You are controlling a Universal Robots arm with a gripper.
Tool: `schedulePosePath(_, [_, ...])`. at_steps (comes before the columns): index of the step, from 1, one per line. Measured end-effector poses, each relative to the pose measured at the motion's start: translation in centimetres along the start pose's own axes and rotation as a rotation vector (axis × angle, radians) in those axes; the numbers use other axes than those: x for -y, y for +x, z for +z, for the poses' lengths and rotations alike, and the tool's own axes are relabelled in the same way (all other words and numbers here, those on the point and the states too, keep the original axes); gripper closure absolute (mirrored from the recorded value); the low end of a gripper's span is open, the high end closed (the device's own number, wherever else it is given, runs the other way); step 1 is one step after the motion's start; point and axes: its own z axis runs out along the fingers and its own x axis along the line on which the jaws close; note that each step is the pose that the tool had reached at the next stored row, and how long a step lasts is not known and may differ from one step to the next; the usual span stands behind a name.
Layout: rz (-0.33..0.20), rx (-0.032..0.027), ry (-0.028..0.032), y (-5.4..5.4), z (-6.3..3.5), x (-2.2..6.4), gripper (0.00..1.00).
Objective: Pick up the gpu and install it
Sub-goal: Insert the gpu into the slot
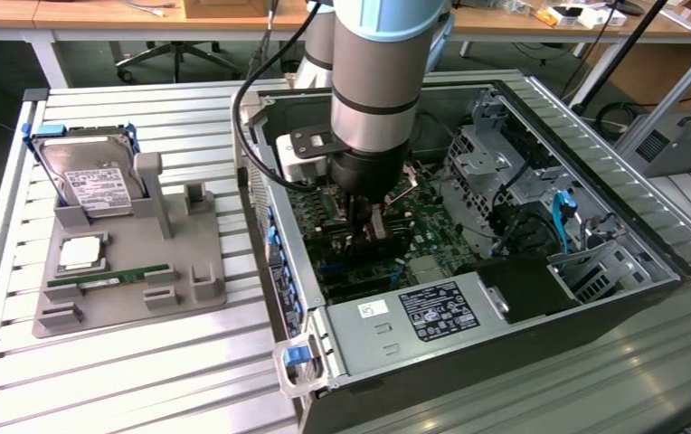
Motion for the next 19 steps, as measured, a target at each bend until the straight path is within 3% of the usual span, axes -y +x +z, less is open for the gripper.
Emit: schedulePosePath(19, [-0.011,0.001,0.0,-0.35,0.0,0.04,0.73])
